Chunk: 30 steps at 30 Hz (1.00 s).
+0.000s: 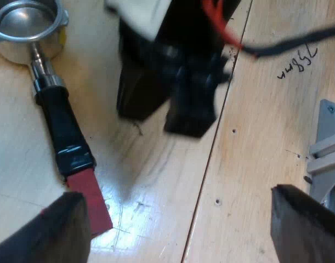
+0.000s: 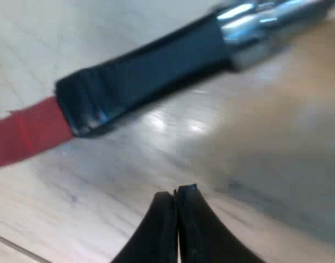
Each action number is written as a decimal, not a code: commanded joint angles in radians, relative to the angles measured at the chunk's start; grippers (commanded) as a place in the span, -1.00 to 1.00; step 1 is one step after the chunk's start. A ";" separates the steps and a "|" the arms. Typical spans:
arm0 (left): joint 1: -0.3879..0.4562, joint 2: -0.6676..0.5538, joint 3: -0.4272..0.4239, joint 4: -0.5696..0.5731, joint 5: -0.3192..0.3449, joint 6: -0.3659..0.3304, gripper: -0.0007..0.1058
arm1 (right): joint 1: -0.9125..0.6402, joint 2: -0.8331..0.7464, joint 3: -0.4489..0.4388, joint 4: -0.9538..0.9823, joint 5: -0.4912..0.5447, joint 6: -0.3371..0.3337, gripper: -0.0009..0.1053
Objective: Put the handle in the coffee machine
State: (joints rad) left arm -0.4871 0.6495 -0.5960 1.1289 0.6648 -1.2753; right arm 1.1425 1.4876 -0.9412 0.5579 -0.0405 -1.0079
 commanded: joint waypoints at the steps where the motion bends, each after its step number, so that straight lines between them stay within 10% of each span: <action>1: 0.002 -0.002 -0.003 -0.014 -0.003 0.001 0.32 | 0.002 -0.053 -0.005 0.106 0.055 -0.012 -0.98; 14: 0.002 -0.002 -0.003 -0.050 -0.003 0.001 0.32 | 0.002 -0.232 -0.019 0.251 0.199 -0.097 -0.94; 23: 0.002 -0.002 -0.003 -0.050 -0.003 0.001 0.32 | 0.002 -0.249 -0.148 0.328 0.247 -0.208 0.56; 30: 0.002 -0.002 -0.003 -0.050 0.015 0.001 0.32 | -0.042 -0.249 -0.201 0.329 0.263 -0.254 0.61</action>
State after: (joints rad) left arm -0.4871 0.6495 -0.5960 1.0867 0.6703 -1.2753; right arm 1.1163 1.2459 -1.1347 0.8741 0.2155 -1.2414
